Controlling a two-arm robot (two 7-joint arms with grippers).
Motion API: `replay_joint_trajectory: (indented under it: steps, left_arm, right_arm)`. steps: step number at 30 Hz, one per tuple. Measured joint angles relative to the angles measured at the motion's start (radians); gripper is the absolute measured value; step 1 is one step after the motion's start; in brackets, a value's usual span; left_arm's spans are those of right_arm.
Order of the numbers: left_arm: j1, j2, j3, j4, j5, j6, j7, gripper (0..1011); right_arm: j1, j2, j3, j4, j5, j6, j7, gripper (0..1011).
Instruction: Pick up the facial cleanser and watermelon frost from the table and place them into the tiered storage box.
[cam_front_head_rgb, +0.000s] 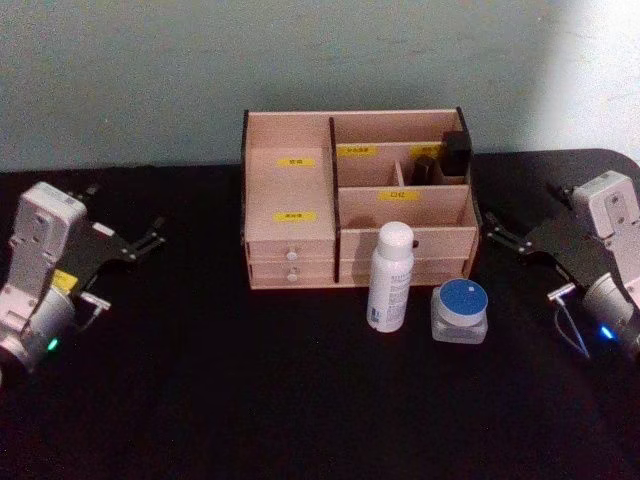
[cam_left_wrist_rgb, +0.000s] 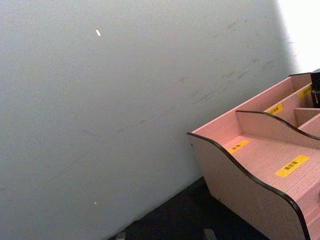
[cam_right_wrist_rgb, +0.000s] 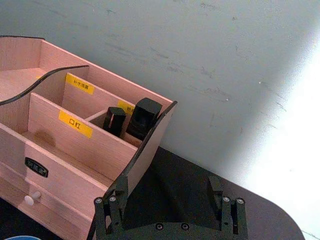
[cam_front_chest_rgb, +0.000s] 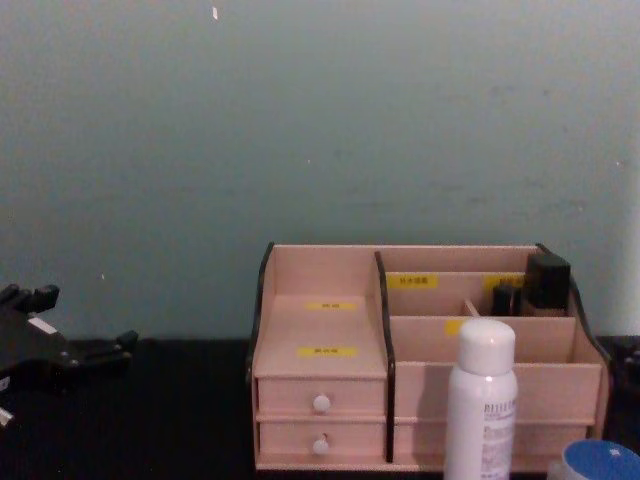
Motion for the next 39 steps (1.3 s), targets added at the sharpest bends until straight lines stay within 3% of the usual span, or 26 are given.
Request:
replay_joint_trajectory:
  steps: [39]
  left_arm:
    - [0.000, 0.000, 0.000, 0.000, 0.000, 0.000, 0.000, 1001]
  right_arm:
    - [0.000, -0.001, 0.002, 0.000, 0.000, 0.000, 0.000, 1003]
